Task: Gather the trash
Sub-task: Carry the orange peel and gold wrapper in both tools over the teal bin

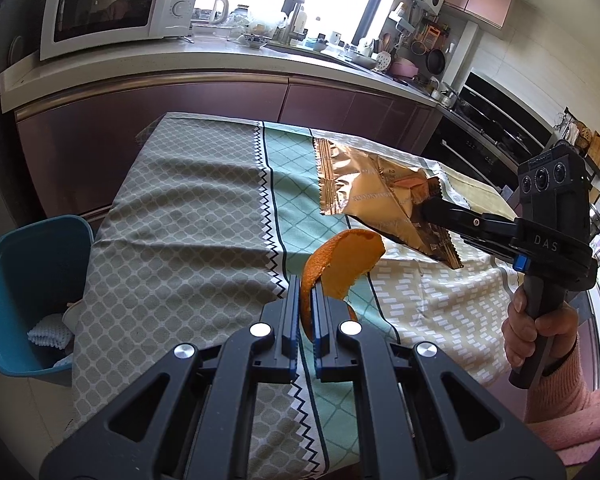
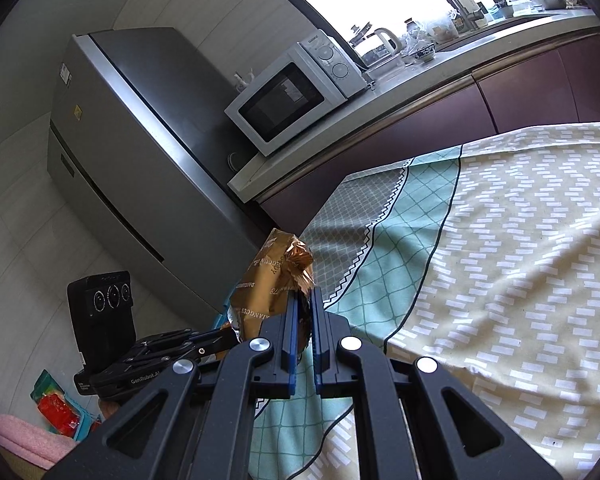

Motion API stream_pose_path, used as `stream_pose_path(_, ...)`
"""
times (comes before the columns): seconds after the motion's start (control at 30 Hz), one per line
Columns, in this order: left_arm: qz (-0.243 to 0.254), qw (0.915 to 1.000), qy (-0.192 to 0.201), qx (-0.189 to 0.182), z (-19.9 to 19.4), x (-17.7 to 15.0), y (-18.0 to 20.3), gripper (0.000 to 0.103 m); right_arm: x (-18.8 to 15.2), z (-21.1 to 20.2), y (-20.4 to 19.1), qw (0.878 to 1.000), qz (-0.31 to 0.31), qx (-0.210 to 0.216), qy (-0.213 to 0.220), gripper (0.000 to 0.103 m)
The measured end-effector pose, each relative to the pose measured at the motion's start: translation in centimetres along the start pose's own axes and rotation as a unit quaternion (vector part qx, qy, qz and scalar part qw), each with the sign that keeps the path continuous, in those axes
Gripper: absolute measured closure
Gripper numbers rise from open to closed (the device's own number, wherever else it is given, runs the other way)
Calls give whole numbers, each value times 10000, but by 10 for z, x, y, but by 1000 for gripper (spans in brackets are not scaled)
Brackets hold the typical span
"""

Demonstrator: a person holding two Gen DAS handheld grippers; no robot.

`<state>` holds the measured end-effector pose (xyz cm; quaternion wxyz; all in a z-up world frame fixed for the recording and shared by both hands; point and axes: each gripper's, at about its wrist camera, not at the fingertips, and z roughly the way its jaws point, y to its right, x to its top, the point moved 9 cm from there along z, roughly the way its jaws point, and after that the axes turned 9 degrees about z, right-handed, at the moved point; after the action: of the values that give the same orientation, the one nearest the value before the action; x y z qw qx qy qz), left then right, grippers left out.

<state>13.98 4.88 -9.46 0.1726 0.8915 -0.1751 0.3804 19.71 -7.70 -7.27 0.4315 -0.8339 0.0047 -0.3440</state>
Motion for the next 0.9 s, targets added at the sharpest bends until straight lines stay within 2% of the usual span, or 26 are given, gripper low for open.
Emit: stream_pose_path(0.9, -191, 9992, 131, 333, -22, -3, -34, 97, -3, 27, -20, 9992, -170, 252, -244, 98)
